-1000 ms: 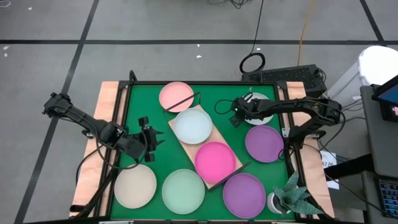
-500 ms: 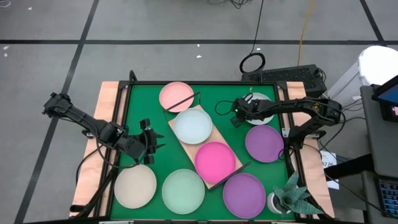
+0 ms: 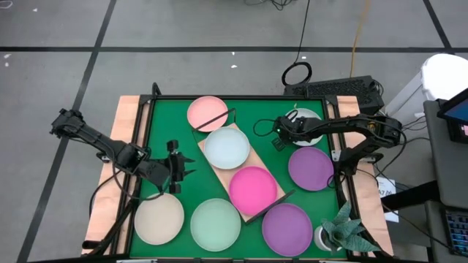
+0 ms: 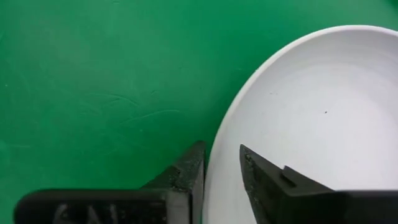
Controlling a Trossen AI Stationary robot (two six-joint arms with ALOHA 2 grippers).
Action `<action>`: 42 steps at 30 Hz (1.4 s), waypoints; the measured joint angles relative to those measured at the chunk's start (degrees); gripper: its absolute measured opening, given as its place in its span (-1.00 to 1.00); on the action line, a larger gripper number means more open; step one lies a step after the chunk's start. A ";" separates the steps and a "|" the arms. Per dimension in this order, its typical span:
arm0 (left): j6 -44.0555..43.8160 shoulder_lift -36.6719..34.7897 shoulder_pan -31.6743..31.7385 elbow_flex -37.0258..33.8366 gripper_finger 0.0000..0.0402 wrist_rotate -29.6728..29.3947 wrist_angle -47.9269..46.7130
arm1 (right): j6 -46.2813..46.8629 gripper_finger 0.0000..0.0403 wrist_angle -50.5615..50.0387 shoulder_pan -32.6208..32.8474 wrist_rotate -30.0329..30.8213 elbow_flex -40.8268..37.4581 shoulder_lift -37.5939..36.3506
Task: Place and stack plates onto a shelf
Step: Stack the gray plate on top of the gray plate on the shelf
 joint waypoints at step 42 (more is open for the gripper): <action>15.91 0.02 0.22 0.07 -0.26 -0.07 7.61 | -6.24 -1.00 -10.98 13.19 3.17 18.03 -4.68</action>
